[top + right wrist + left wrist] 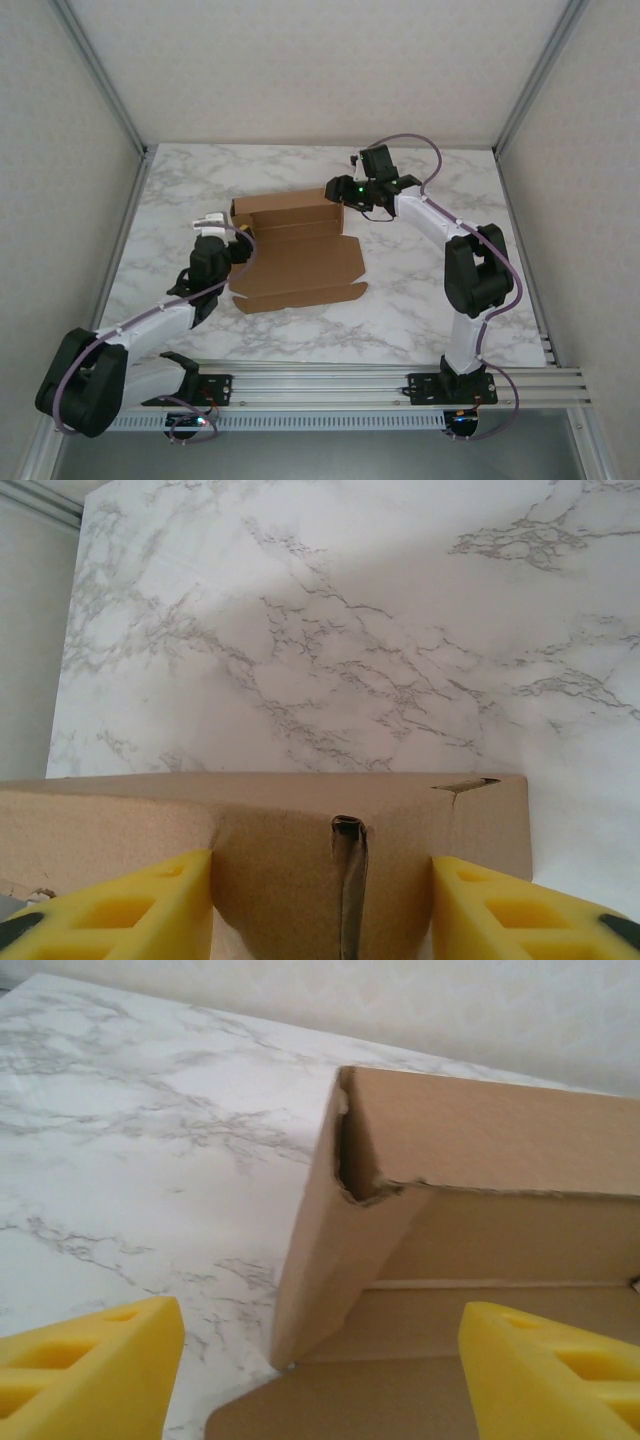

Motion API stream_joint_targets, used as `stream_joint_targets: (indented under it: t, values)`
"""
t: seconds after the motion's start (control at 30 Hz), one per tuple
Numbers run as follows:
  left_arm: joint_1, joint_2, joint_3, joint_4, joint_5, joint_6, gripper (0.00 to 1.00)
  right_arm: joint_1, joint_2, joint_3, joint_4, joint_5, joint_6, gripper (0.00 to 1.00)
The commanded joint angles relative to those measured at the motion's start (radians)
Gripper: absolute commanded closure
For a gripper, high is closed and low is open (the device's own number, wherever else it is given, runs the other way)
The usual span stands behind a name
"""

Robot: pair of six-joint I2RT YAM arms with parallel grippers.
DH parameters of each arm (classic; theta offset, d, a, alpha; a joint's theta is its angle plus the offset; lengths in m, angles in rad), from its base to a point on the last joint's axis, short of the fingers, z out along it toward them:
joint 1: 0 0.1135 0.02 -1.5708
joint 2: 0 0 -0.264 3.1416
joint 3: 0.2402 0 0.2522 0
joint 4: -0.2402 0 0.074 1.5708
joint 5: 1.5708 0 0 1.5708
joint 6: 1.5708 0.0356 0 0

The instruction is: Fold the paper box

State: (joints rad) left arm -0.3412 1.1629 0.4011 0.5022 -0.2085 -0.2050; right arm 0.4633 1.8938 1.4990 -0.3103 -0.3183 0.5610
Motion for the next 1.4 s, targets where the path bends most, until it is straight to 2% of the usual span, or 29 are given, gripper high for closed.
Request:
stream_joint_targets:
  t: [0.0,0.23,0.6,0.73,0.83,1.07,1.23,1.37]
  values:
    - [0.037,0.055,0.041,0.043,-0.022,-0.008,0.31,0.014,0.023,-0.031,-0.087,-0.011,-0.03,0.46]
    - [0.063,0.18,0.1,0.012,0.021,-0.073,0.35,0.012,0.031,-0.021,-0.089,-0.02,-0.032,0.46]
    - [0.074,0.374,0.26,-0.024,0.051,-0.04,0.35,0.012,0.043,-0.008,-0.092,-0.039,-0.04,0.46]
    - [0.09,0.434,0.331,-0.069,0.093,-0.026,0.43,0.011,0.046,-0.001,-0.096,-0.044,-0.046,0.46]
    - [0.088,0.471,0.378,-0.114,0.101,-0.013,0.59,0.009,0.05,0.002,-0.097,-0.051,-0.047,0.46]
    - [0.079,0.47,0.361,-0.1,0.08,-0.023,0.77,0.009,0.057,0.007,-0.092,-0.069,-0.043,0.46]
    - [0.062,0.475,0.365,-0.107,0.036,-0.023,0.82,0.01,0.059,0.003,-0.087,-0.081,-0.04,0.46]
    - [0.048,0.488,0.373,-0.131,-0.041,-0.048,0.87,0.013,0.054,-0.002,-0.081,-0.084,-0.041,0.46]
